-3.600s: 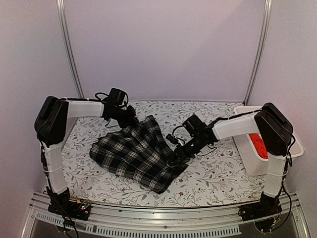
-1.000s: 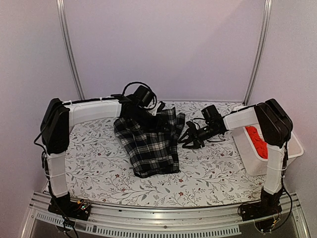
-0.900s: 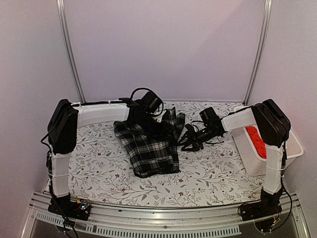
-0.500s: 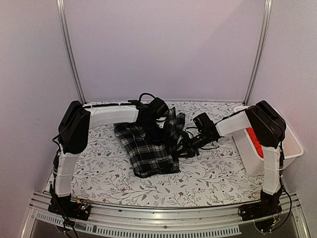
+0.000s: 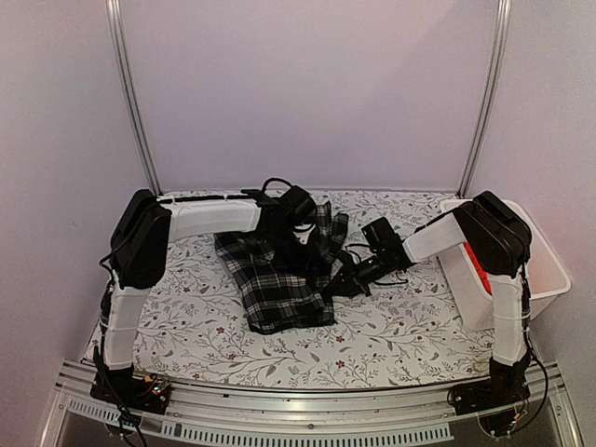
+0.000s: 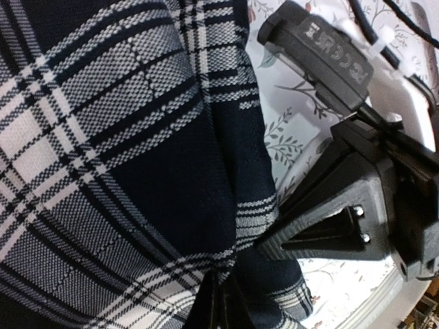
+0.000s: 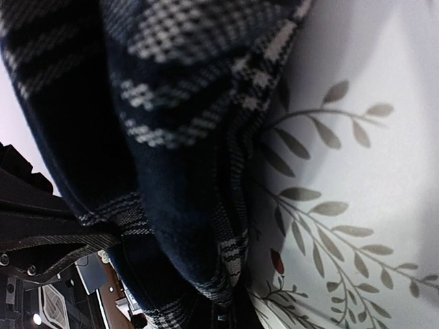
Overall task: Fold and stack the mixed laundry pile
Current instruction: Adjust the rectangle-folded skirt at the center of the board.
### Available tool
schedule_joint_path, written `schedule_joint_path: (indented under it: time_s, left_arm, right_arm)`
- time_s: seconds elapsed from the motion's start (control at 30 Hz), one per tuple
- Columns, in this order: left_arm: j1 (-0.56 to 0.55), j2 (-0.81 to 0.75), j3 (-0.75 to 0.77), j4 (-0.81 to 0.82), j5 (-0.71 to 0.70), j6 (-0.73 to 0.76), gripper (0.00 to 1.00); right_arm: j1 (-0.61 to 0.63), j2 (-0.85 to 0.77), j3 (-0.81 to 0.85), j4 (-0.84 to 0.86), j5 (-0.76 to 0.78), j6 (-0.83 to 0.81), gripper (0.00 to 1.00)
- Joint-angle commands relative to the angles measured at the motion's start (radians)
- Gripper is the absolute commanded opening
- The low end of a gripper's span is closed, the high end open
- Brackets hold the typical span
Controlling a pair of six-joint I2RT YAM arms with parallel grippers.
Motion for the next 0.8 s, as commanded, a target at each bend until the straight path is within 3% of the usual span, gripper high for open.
schedule_joint_path:
  time_s: [0.0,0.23,0.6,0.77]
  left_arm:
    - [-0.004,-0.106,-0.059,0.017,0.07,0.03,0.0]
    - [-0.007,-0.169,-0.103,0.058,0.156,0.029,0.0]
    - [-0.008,-0.07,-0.121,0.148,0.282,0.018,0.0]
    - [-0.002,-0.059,-0.204,0.244,0.334,0.002,0.0]
  right_arm:
    - [0.015,0.023,-0.012,0.067,-0.023,0.035,0.0]
    - [0.018,0.025,-0.015,0.082,-0.028,0.047,0.0]
    - [0.026,0.014,-0.041,0.136,-0.032,0.08,0.0]
    - [0.026,-0.006,-0.064,0.144,-0.029,0.093,0.01]
